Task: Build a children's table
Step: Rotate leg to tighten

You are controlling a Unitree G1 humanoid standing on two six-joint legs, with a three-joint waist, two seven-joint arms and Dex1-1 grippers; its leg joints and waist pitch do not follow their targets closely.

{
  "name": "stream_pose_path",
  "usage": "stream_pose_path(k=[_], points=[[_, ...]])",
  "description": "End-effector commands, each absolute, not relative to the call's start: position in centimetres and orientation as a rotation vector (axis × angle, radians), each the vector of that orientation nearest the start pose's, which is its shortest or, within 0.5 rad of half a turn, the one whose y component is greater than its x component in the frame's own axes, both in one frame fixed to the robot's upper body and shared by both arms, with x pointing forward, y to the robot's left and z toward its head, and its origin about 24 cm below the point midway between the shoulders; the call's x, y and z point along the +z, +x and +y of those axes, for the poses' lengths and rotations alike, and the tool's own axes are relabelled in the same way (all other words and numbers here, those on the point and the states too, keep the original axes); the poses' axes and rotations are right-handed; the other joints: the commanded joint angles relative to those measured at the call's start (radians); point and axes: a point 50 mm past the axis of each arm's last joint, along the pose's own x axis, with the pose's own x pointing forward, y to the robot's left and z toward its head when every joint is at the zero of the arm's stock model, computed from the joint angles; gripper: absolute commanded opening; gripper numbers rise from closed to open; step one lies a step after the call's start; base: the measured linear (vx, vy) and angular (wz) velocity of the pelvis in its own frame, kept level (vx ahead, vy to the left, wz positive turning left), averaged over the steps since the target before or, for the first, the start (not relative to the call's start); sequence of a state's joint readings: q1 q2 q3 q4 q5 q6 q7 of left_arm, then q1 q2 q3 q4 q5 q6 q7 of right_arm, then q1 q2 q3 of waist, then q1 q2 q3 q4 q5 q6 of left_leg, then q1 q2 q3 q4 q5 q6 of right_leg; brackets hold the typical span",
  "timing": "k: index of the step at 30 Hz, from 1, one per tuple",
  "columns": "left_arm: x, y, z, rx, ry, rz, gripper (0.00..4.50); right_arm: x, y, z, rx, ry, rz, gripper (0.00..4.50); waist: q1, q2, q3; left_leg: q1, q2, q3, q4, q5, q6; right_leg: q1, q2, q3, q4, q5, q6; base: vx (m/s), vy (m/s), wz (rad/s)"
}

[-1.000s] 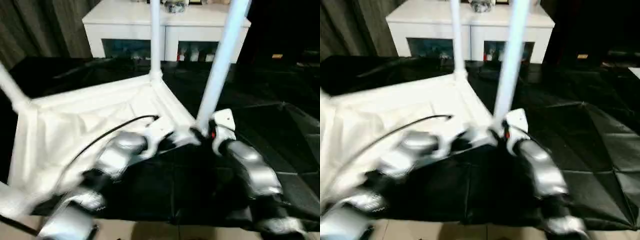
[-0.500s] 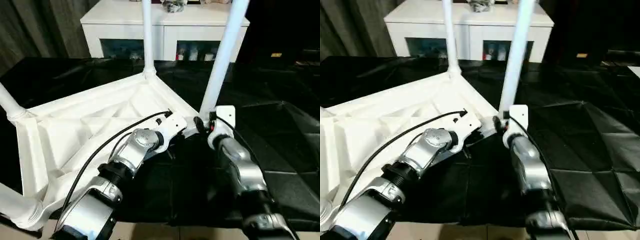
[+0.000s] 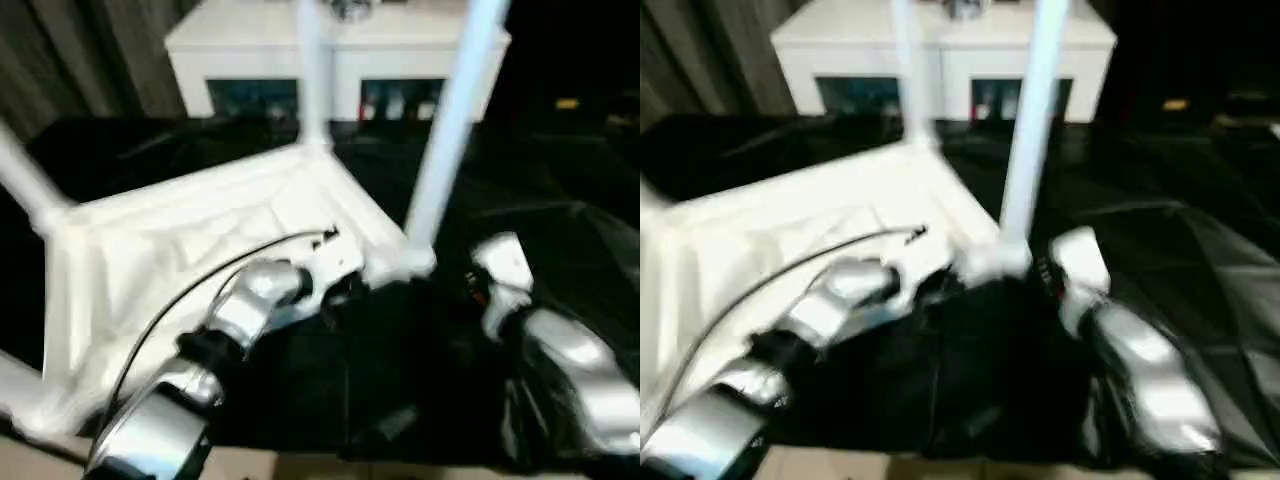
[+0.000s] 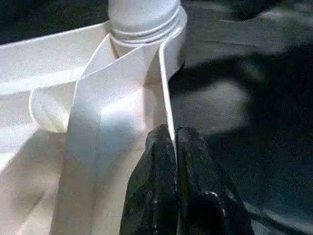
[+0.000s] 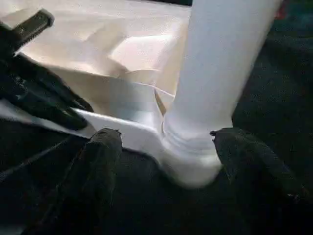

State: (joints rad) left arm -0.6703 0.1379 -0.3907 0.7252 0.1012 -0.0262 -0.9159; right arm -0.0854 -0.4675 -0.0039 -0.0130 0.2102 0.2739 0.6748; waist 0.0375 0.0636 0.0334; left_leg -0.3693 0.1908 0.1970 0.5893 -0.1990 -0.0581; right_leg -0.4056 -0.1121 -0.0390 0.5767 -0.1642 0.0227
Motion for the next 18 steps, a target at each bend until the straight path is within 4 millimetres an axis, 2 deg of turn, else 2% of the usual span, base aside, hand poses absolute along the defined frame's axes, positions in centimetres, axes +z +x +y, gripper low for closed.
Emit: stream_pose_path(k=[1, 5, 8, 10, 13, 14, 16, 18], points=[[5.4, 30.9, 3.1, -1.449, 0.429, 0.170, 0.00, 6.5, 24.8, -19.6, 0.788, -0.190, 0.245, 3.33, 0.001, -0.032, -0.052, 0.011, 0.031, -0.007, -0.070, -0.246, 0.102, 0.037, -0.021, 0.022, -0.073, -0.268, -0.215, 0.000, 0.000, 0.00], [6.2, 31.5, 3.0, -1.435, 0.438, 0.094, 0.00, 6.6, 23.2, -19.1, 0.918, -0.184, 0.283, 3.33, 0.007, -0.028, -0.053, 0.003, 0.032, -0.010, -0.069, -0.219, 0.120, 0.044, -0.024, 0.020, -0.067, -0.238, -0.216, 0.000, 0.000, 0.00], [6.8, 31.8, 2.8, -1.426, 0.430, 0.048, 0.00, 6.4, 23.1, -18.5, 0.936, -0.190, 0.285, 3.33, 0.009, -0.029, -0.052, 0.005, 0.032, -0.009, -0.070, -0.220, 0.111, 0.040, -0.025, 0.020, -0.070, -0.265, -0.211, 0.000, 0.000, 0.00], [7.3, 31.9, 2.5, -1.428, 0.414, 0.009, 0.00, 6.3, 23.2, -18.0, 0.950, -0.189, 0.285, 3.33, 0.016, -0.031, -0.052, 0.006, 0.032, -0.008, -0.070, -0.218, 0.104, 0.039, -0.026, 0.021, -0.071, -0.279, -0.208, 0.000, 0.000, 0.00], [7.6, 32.2, 2.4, -1.380, 0.416, -0.027, 0.00, 6.3, 23.2, -17.3, 0.969, -0.184, 0.277, 3.33, 0.021, -0.031, -0.052, 0.006, 0.031, -0.007, -0.068, -0.206, 0.109, 0.038, -0.027, 0.021, -0.069, -0.275, -0.202, 0.000, 0.000, 0.00], [7.6, 32.3, 2.5, -1.373, 0.410, -0.019, 0.28, 6.4, 23.4, -17.2, 0.959, -0.187, 0.270, 3.36, 0.022, -0.030, -0.053, 0.006, 0.032, -0.007, -0.068, -0.200, 0.109, 0.038, -0.026, 0.021, -0.068, -0.271, -0.202, 0.000, 0.000, 0.00], [7.5, 32.3, 3.1, -1.381, 0.378, 0.018, 0.56, 6.4, 23.7, -16.9, 0.947, -0.185, 0.257, 3.38, 0.022, -0.032, -0.052, 0.001, 0.030, -0.009, -0.069, -0.187, 0.108, 0.040, -0.027, 0.019, -0.066, -0.265, -0.199, 0.000, 0.000, 0.00], [7.8, 32.0, 3.7, -1.397, 0.327, 0.029, 0.56, 6.4, 23.7, -16.5, 0.961, -0.176, 0.254, 3.38, 0.024, -0.031, -0.053, 0.002, 0.034, -0.009, -0.071, -0.189, 0.104, 0.042, -0.033, 0.019, -0.062, -0.263, -0.215, 0.000, 0.000, 0.00]])
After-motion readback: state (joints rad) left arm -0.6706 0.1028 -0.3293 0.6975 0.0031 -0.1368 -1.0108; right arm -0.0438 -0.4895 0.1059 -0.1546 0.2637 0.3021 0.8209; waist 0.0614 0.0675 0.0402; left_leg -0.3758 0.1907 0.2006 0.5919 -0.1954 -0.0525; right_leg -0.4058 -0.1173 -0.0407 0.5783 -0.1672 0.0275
